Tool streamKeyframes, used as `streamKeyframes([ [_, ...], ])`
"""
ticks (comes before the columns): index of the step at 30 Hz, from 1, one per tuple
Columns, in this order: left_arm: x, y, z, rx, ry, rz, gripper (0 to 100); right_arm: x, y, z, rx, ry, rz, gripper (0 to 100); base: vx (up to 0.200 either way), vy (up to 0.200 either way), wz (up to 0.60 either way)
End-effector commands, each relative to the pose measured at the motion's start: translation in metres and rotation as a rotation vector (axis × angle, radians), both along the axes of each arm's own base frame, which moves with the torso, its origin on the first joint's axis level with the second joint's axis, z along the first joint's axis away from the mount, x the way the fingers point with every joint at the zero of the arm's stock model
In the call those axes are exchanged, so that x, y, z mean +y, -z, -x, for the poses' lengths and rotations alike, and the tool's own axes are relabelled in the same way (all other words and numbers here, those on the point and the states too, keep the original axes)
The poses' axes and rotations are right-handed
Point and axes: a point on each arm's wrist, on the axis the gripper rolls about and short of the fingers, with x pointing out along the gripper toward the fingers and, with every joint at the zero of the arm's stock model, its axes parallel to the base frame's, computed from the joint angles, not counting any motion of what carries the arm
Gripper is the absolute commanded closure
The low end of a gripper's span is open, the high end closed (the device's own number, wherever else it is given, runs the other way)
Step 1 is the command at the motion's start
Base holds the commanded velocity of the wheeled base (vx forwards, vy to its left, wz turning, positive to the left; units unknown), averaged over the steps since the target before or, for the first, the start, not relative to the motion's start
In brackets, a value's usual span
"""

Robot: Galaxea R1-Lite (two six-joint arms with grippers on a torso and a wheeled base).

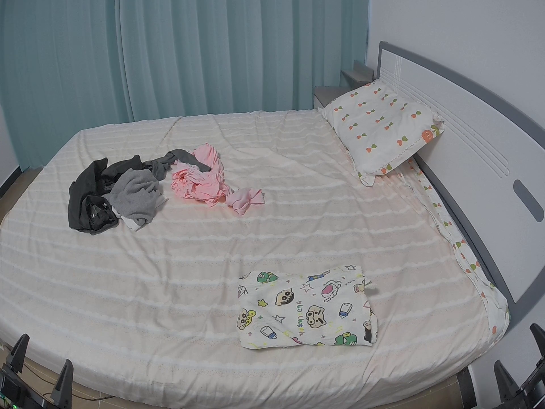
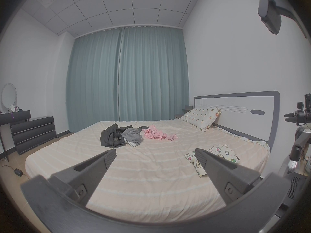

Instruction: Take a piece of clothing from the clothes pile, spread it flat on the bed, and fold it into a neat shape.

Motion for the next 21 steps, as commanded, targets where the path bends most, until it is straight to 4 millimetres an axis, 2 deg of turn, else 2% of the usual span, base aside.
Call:
streamKeyframes([
  [1,0.0000,0.0052,-0.0005,0.007,-0.001,0.000,0,0.0003,-0.0004,0.0015,0.035,-0.011,-0.176,0,0.000,0.000,0.00],
  [4,0.0000,0.0052,-0.0005,0.007,-0.001,0.000,0,-0.0015,-0.0002,0.0008,0.022,0.073,-0.165,0,0.000,0.000,0.00],
  [7,0.0000,0.0052,-0.0005,0.007,0.000,0.000,0,-0.0060,0.0045,-0.0019,-0.016,0.271,0.004,0,0.000,0.000,0.00],
  [11,0.0000,0.0052,-0.0005,0.007,-0.001,0.000,0,-0.0047,0.0075,-0.0037,-0.021,0.211,-0.027,0,0.000,0.000,0.00],
  [21,0.0000,0.0050,-0.0005,0.005,0.000,0.000,0,-0.0049,0.0085,-0.0040,-0.013,0.218,-0.052,0,0.000,0.000,0.00],
])
